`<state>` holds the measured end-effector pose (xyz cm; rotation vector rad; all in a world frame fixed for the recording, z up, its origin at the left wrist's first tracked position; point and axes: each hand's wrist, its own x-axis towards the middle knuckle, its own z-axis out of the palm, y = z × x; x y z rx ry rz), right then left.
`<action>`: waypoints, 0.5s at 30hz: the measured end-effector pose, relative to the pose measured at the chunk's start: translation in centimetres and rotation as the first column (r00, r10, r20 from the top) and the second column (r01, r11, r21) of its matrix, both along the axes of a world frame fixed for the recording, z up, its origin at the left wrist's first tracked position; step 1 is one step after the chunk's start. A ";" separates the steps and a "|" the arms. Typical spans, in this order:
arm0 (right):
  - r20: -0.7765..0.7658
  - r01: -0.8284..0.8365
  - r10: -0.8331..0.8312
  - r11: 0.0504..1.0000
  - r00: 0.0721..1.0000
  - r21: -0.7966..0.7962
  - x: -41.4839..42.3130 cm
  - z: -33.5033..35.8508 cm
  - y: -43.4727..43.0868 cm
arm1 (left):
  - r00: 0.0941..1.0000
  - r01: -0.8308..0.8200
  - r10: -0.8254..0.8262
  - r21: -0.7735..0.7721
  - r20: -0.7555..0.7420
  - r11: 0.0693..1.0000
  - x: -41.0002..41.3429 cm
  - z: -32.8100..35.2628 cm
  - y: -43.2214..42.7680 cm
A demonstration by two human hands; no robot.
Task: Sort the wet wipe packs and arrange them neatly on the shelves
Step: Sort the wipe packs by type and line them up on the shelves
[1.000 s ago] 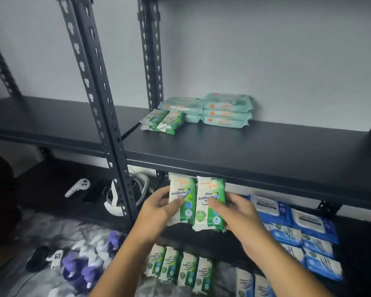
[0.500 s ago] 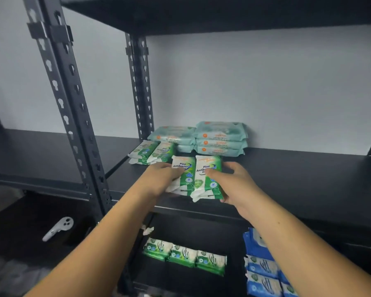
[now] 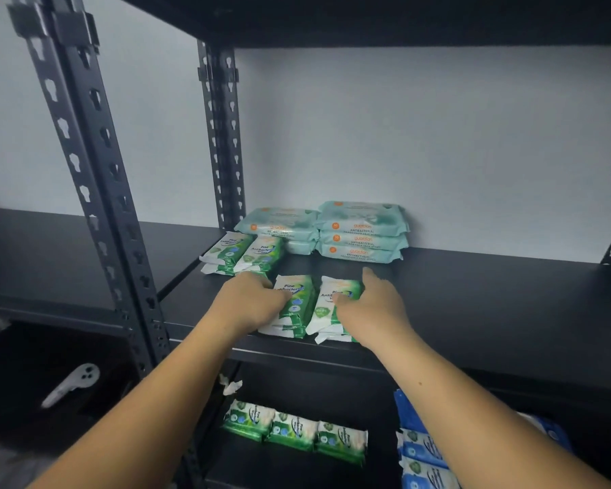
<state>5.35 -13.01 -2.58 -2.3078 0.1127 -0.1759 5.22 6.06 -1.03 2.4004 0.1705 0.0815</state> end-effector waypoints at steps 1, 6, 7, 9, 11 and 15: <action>0.036 -0.010 0.010 1.000 0.999 -0.015 0.0 -0.2 -0.1 | 0.997 0.001 -0.003 0.026 0.073 1.000 -0.5 -0.1 0.0; 0.134 -0.084 0.077 0.995 0.988 0.048 -0.1 -0.6 -0.5 | 0.952 0.107 -0.115 0.043 0.282 0.993 -2.2 -1.7 0.1; 0.130 -0.100 0.095 0.994 0.987 0.038 0.0 -0.5 -0.7 | 0.946 0.120 -0.128 0.045 0.299 0.992 -2.4 -1.9 0.2; 0.107 -0.132 0.129 0.991 0.986 0.021 0.4 -0.4 -1.1 | 0.940 0.126 -0.141 0.069 0.311 0.990 -2.8 -2.1 0.1; 0.102 -0.145 0.145 0.989 0.984 -0.015 0.4 -0.4 -1.3 | 0.935 0.137 -0.158 0.088 0.318 0.987 -3.0 -2.2 0.3; 0.274 -0.191 0.233 0.966 0.933 -0.172 -2.6 -0.5 -1.5 | 0.862 0.261 -0.337 0.238 0.379 0.936 -3.8 -2.8 1.3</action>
